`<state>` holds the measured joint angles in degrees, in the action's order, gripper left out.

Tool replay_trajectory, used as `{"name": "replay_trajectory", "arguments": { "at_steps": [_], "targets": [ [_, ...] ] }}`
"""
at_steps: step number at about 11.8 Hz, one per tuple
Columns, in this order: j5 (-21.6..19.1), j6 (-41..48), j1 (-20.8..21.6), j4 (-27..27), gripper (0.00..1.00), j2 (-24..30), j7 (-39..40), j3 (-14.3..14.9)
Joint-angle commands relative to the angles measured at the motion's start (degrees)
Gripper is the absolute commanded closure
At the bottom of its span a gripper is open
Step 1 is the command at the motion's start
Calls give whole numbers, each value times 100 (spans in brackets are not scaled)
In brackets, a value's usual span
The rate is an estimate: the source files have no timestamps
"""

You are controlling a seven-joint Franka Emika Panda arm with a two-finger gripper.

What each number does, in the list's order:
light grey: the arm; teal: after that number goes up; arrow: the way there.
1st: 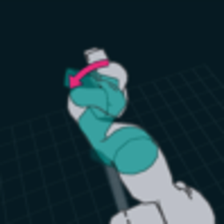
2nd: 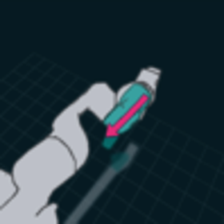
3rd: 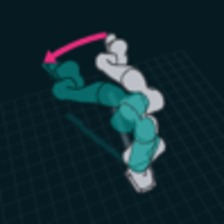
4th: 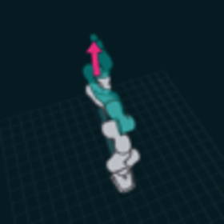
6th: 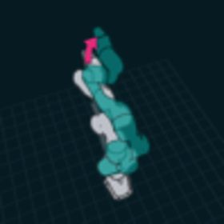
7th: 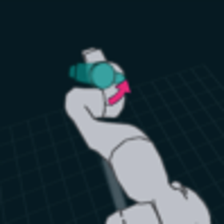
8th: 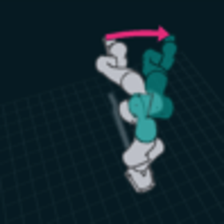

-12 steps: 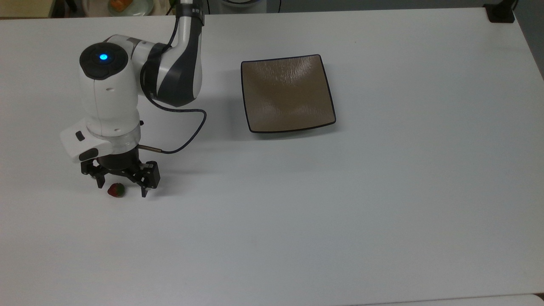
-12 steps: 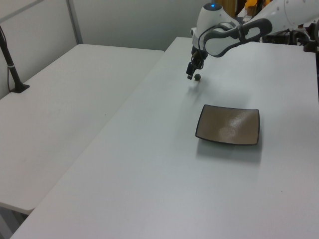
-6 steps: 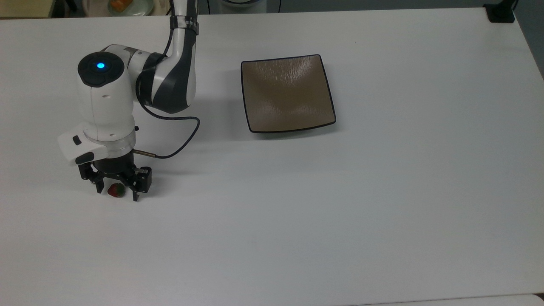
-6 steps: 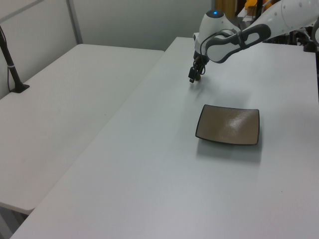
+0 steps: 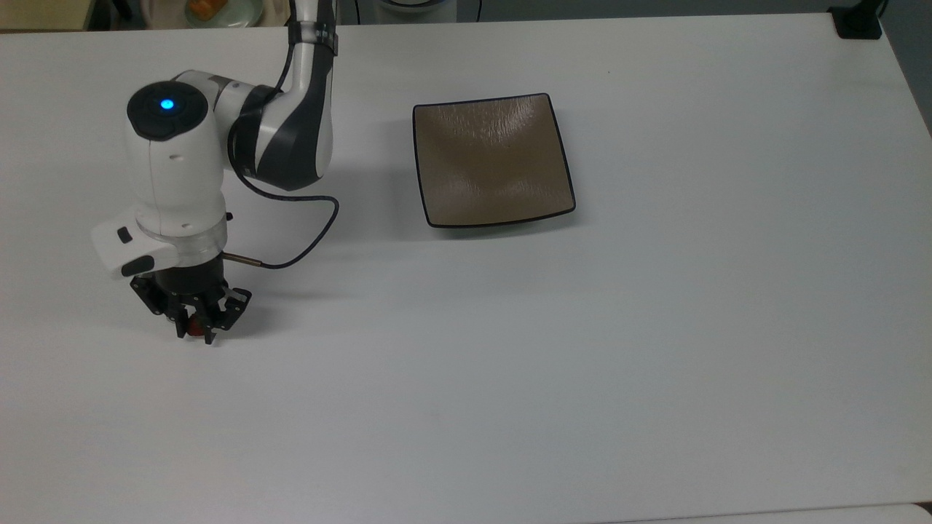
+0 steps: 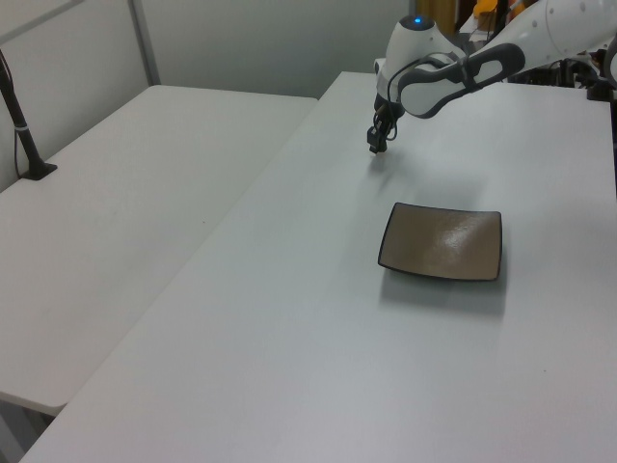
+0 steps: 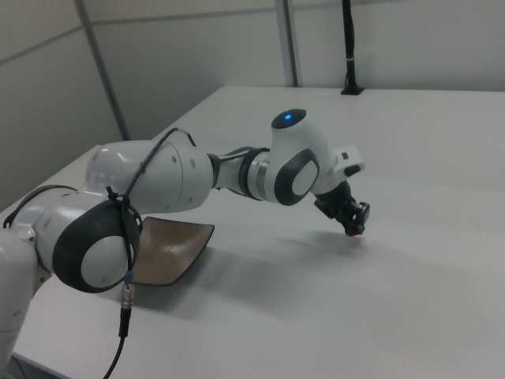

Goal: Strawberries on a ceramic plate
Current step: 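Lift the strawberry and carry it over the brown square plate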

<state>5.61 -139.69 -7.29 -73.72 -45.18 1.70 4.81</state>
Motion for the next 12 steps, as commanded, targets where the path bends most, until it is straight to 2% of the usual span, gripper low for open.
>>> {"name": "replay_trajectory", "arguments": {
  "at_steps": [1, 2, 4, 7, 10, 12],
  "targets": [
    [-7, -23, 34, -834, 80, 1034, 24, 11],
    [-16, 168, 69, -959, 80, 1307, 24, 3],
    [-51, 1210, 113, -908, 80, 1739, 24, -85],
    [-411, 2539, 481, -916, 80, 2424, 59, -138],
    [-490, 3603, 921, -1091, 72, 3083, 68, -173],
    [-858, 4105, 1062, -1336, 72, 3531, 268, -200]
  ]
}}
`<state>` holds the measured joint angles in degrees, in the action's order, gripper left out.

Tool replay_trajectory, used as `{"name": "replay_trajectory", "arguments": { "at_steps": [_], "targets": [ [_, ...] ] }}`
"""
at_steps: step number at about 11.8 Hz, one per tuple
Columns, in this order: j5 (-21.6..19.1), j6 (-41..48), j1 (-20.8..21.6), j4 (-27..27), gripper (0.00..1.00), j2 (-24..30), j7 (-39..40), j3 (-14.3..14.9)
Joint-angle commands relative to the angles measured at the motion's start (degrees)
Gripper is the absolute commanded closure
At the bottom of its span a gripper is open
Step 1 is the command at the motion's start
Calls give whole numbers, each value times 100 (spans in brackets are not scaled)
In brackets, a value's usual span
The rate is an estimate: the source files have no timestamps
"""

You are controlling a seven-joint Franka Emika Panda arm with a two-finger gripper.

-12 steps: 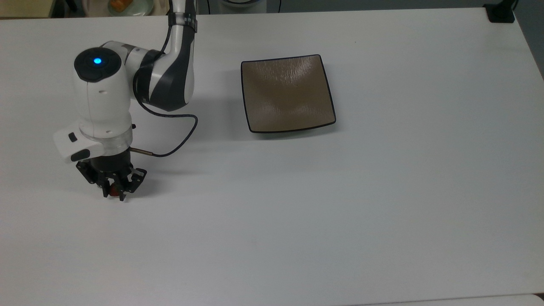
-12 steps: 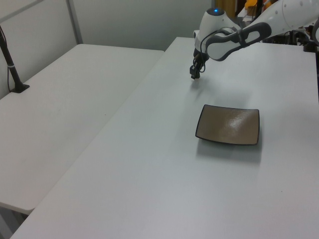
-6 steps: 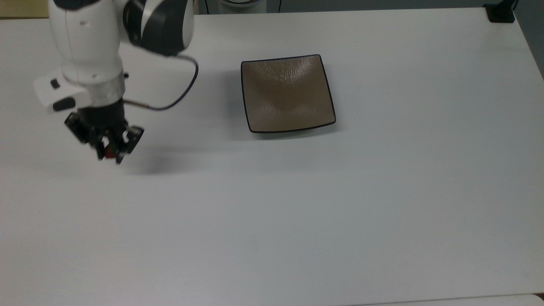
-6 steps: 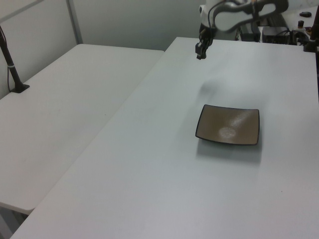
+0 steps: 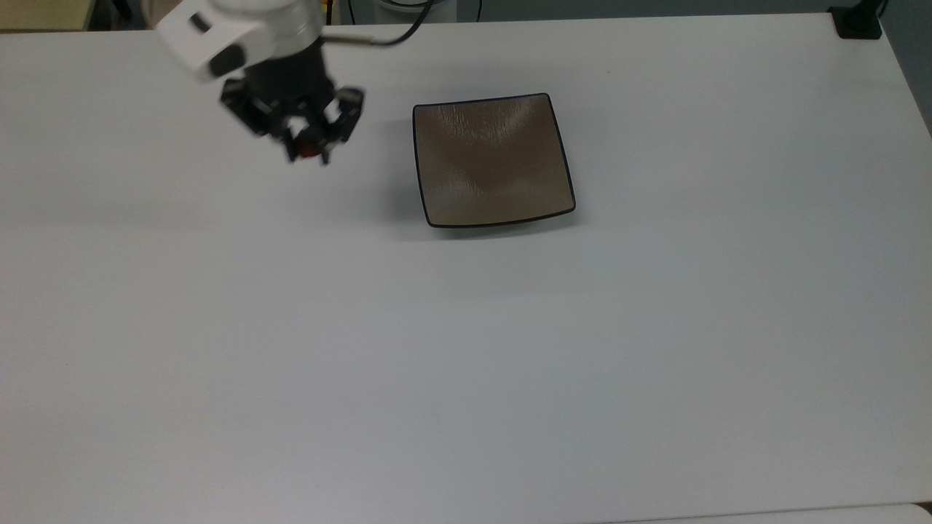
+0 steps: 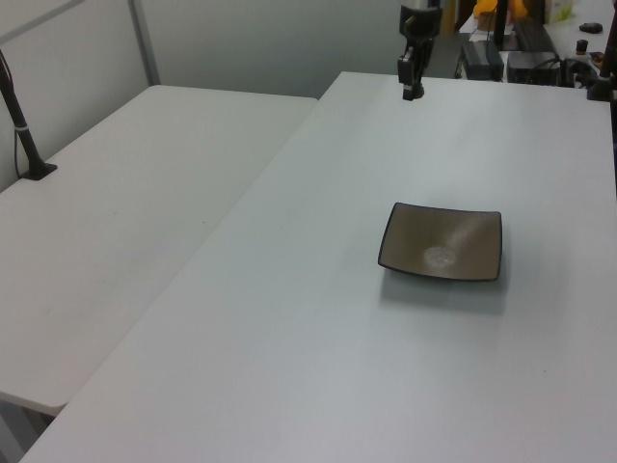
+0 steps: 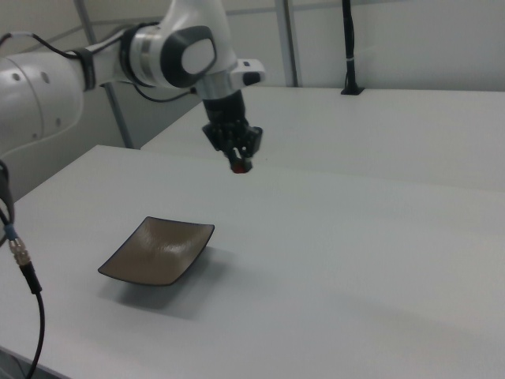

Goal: Strawberries on a ceramic plate
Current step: 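Lift the strawberry and carry it over the brown square plate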

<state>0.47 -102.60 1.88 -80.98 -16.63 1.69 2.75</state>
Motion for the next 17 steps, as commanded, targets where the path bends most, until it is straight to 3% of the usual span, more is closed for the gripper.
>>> {"name": "replay_trajectory", "arguments": {
  "at_steps": [1, 5, 9, 11, 17],
  "targets": [
    [-415, 582, 233, -795, 74, 887, 488, -2],
    [-442, 759, 900, -1586, 74, 1258, 508, 7],
    [-434, 654, 1095, -2166, 74, 1162, 385, -150],
    [-390, 628, 1122, -2185, 74, 917, 140, -257],
    [-337, -627, 1289, -2431, 74, 345, -564, -433]
  ]
}}
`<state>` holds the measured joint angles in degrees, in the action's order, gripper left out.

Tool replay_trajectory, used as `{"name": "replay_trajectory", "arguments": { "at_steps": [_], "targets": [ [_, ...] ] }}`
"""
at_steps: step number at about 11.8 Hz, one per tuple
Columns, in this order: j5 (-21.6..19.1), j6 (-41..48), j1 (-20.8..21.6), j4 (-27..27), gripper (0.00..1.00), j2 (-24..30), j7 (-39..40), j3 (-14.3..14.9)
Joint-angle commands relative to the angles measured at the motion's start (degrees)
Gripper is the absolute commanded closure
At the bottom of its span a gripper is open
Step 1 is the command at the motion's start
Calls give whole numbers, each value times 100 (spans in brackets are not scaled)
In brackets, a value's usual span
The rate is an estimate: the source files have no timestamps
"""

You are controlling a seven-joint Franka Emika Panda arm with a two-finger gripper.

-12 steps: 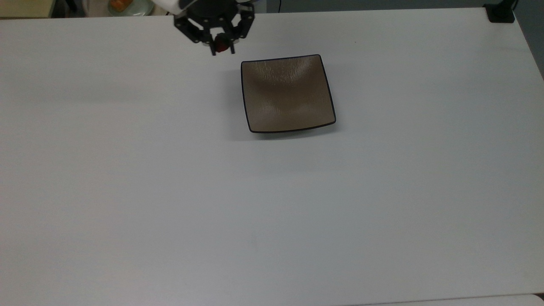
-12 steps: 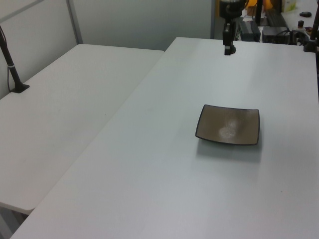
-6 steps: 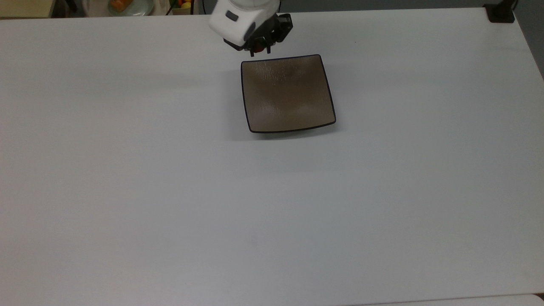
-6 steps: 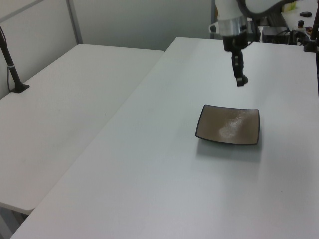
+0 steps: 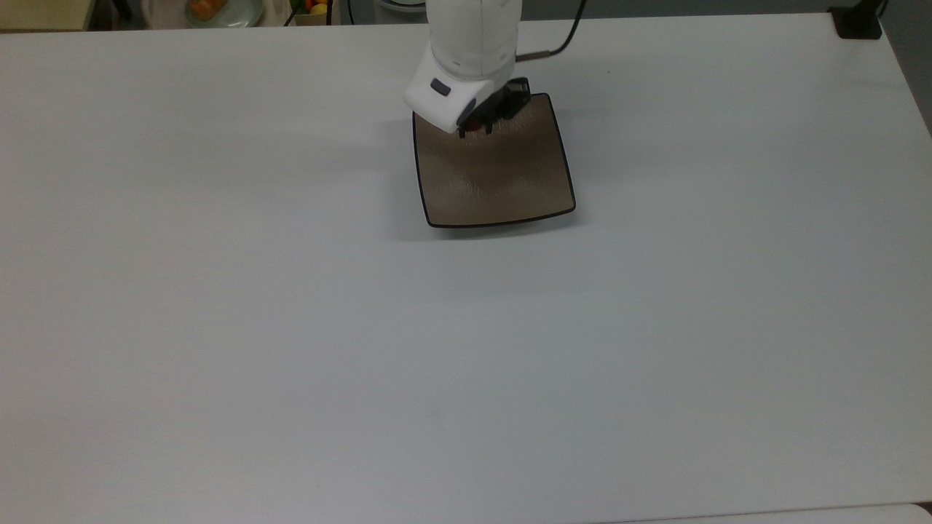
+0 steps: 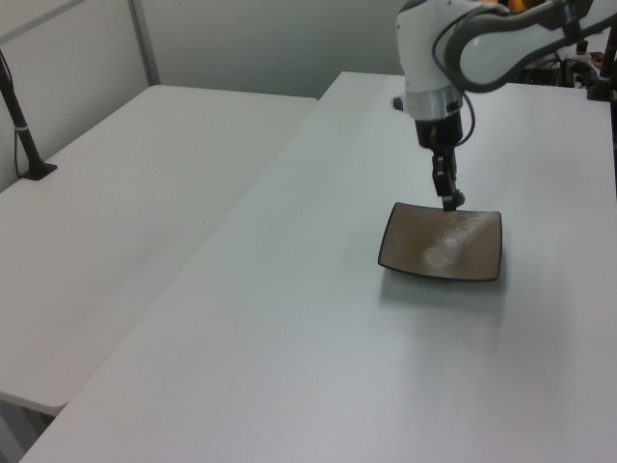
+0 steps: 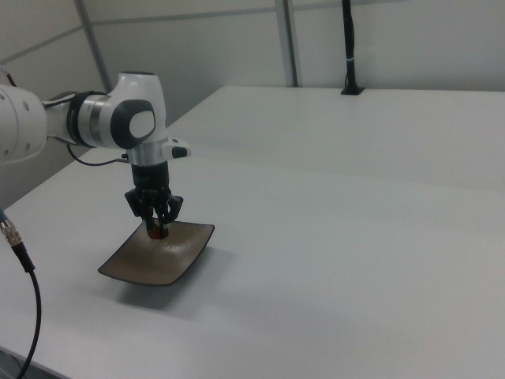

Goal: Strawberries on a ceramic plate
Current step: 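Lower the strawberry onto the plate and open the gripper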

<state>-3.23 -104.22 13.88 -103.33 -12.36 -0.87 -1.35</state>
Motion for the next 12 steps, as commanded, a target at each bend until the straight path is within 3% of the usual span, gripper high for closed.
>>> {"name": "replay_trajectory", "arguments": {
  "at_steps": [1, 6, 7, 9, 10, 12],
  "targets": [
    [68, -720, 124, -214, 74, -195, -422, -24],
    [305, -1179, 124, -302, 73, -486, -616, -138],
    [305, -1223, 124, -310, 61, -486, -625, -138],
    [305, -1232, 115, -311, 14, -486, -704, -138],
    [305, -1223, 115, -302, 0, -460, -695, -138],
    [297, -1162, 106, -258, 0, -329, -704, -138]
  ]
}}
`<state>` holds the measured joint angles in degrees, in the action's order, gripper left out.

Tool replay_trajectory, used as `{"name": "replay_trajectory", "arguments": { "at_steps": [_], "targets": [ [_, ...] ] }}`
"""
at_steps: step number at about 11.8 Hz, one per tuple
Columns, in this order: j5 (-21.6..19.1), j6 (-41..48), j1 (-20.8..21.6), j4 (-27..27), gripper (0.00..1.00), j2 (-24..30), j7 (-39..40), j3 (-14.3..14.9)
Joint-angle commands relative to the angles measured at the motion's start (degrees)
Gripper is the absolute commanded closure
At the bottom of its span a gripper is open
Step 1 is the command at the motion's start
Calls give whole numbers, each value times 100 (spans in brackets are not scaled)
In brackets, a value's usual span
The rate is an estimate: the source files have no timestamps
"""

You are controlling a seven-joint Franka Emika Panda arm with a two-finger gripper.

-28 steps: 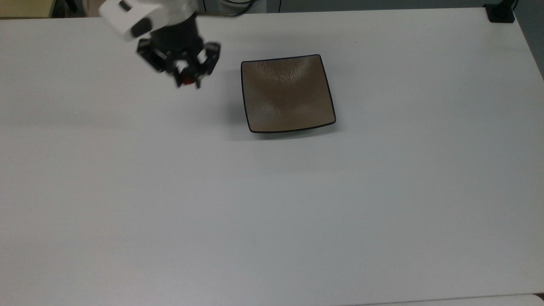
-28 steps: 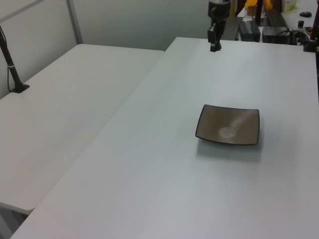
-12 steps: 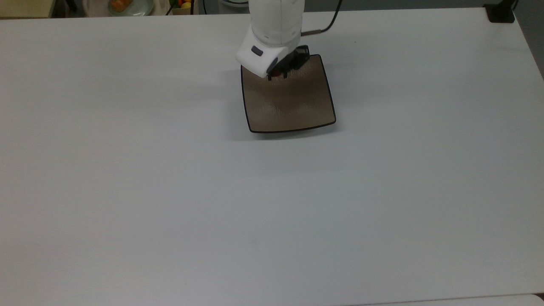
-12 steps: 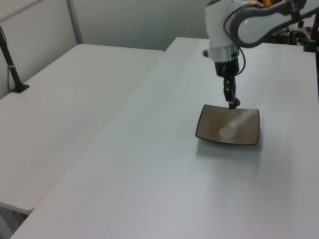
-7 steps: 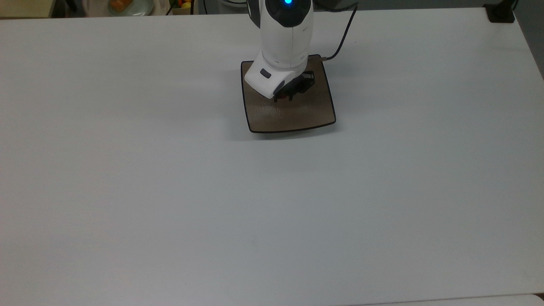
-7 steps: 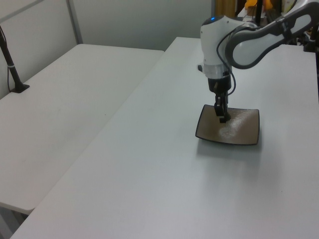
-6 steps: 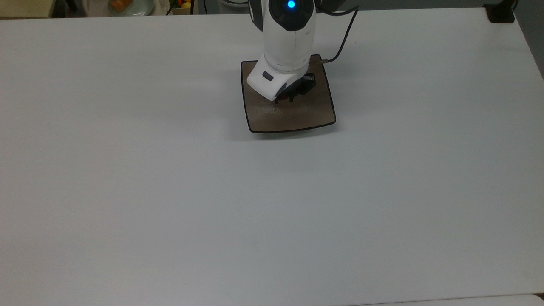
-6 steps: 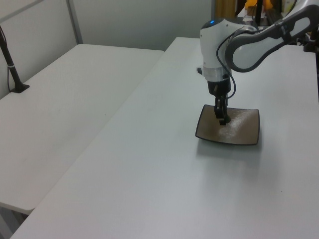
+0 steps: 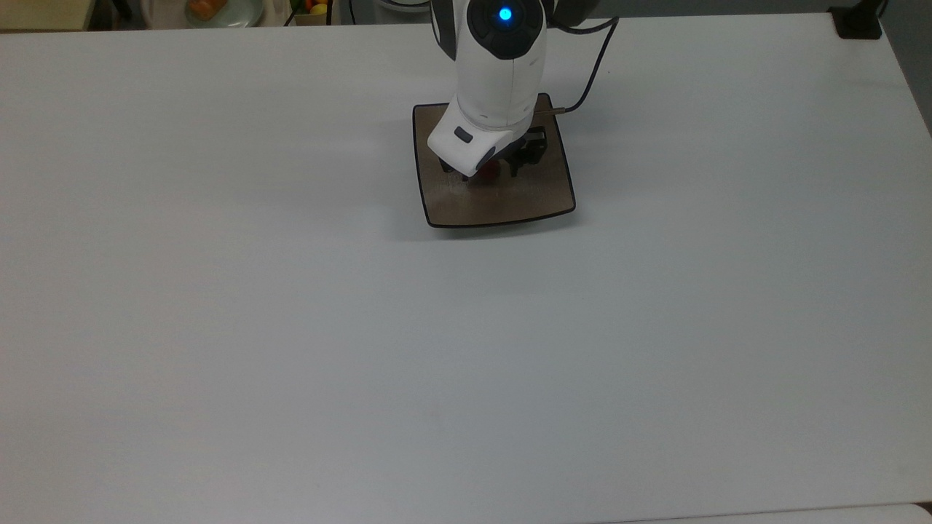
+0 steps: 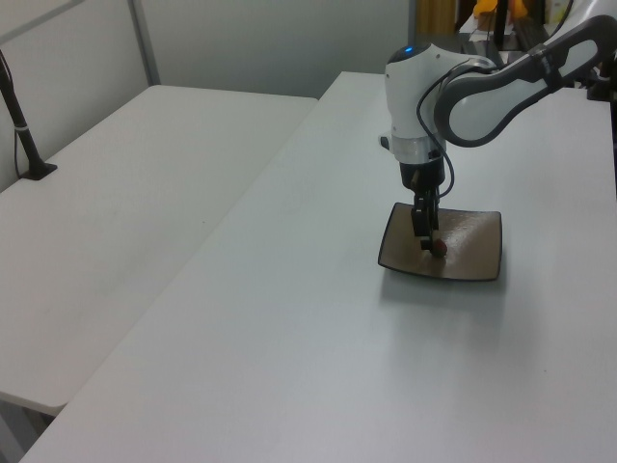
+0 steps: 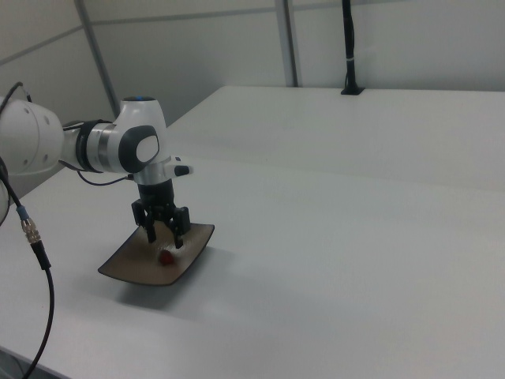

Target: Strawberries on a ceramic plate

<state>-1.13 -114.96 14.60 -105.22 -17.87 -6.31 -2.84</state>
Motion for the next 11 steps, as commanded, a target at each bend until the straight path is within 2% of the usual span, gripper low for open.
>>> {"name": "replay_trajectory", "arguments": {
  "at_steps": [1, 5, 8, 11],
  "targets": [
    [95, -44, 25, -60, 0, 387, -151, 12],
    [87, 640, -133, 141, 0, 1230, -142, 12],
    [26, 695, -414, 142, 0, 1951, -168, 91],
    [8, 1238, -756, 142, 0, 2444, -108, 170]
  ]
}}
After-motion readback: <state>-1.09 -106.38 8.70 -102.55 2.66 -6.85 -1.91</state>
